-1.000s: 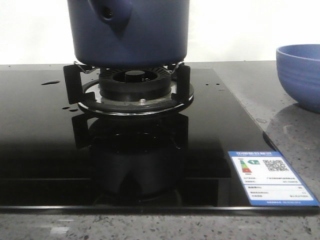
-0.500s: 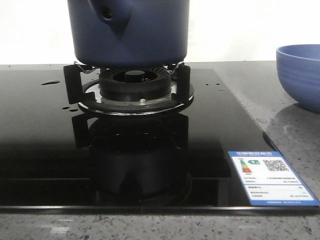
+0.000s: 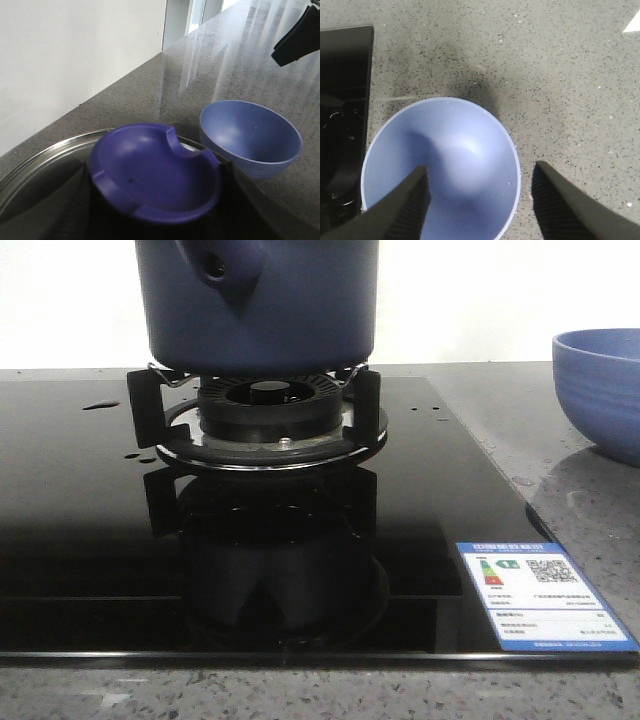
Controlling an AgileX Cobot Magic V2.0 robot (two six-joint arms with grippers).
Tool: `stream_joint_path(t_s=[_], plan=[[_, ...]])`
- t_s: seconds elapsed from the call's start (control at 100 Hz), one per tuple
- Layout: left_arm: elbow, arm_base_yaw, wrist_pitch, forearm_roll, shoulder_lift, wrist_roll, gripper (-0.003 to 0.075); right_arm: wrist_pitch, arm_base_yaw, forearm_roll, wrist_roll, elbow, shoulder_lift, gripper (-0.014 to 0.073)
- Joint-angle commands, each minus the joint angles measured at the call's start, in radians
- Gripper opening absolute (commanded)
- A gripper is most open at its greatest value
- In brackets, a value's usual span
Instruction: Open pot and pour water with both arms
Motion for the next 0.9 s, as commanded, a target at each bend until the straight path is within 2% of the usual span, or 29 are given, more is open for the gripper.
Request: stream_joint_path(t_s=[0.0, 0.89], plan=[[-0.034, 0.010, 0.015, -0.074, -0.043, 0.000, 0.0358, -0.037, -0.003, 0.015, -0.002, -0.029, -0.030, 0.0404], [-0.034, 0.037, 0.052, -0.090, -0.044, 0.000, 0.0358, -0.039, -0.003, 0.016, -0.002, -0.029, -0.030, 0.0404]])
